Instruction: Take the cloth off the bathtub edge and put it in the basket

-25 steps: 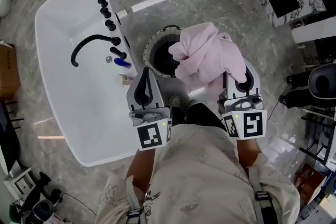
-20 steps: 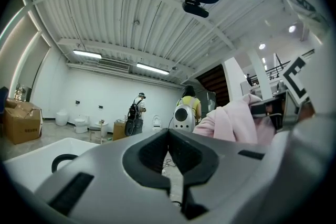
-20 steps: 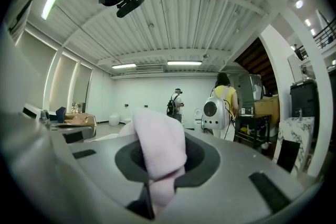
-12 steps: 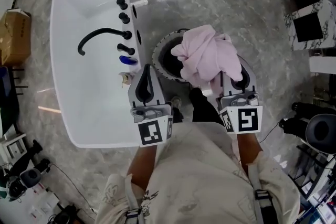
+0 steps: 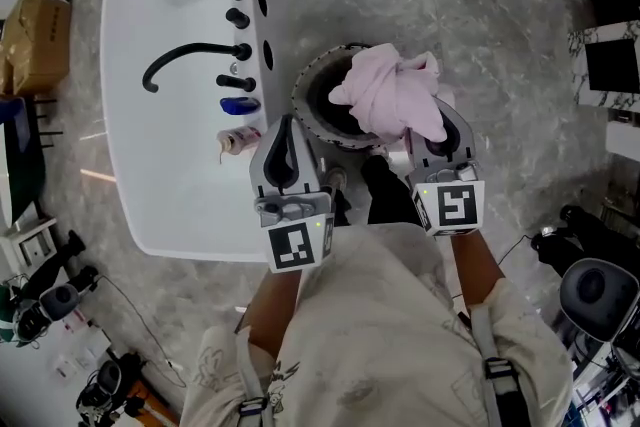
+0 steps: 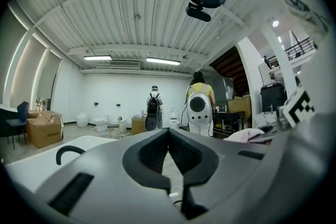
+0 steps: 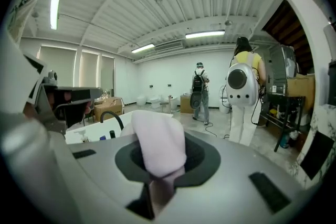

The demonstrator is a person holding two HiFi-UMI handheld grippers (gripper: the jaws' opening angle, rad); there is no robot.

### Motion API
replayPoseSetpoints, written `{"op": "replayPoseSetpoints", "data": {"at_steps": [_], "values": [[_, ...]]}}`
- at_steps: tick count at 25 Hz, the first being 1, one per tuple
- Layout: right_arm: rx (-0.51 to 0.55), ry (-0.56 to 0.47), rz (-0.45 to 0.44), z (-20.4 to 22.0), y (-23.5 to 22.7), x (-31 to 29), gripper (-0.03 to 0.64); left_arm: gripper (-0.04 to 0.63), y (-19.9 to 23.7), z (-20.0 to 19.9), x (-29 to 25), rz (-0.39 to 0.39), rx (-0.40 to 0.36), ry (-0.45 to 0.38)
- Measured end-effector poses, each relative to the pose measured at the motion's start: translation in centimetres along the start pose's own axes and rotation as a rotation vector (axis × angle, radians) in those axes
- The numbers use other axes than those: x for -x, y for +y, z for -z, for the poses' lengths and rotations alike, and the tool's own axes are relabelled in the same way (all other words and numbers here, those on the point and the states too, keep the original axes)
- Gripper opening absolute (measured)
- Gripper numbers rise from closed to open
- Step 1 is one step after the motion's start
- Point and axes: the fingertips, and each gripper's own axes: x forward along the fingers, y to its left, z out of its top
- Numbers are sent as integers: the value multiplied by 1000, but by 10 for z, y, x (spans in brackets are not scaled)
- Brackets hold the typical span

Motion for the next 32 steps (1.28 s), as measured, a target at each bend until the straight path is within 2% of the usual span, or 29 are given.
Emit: {"op": "replayPoseSetpoints", "data": {"at_steps": [13, 21, 26, 32], "values": [[1, 221, -104, 89, 19, -56, 48, 3, 12, 16, -14, -68, 10, 44], [-5, 411, -178, 169, 42, -91, 49, 2, 28, 20, -10, -141, 15, 61], [34, 515, -229, 209, 56, -108, 49, 3, 39, 19, -6, -175, 9, 54], [94, 626, -244, 257, 62, -124, 49, 3, 57, 13, 6, -237, 14, 36]]}}
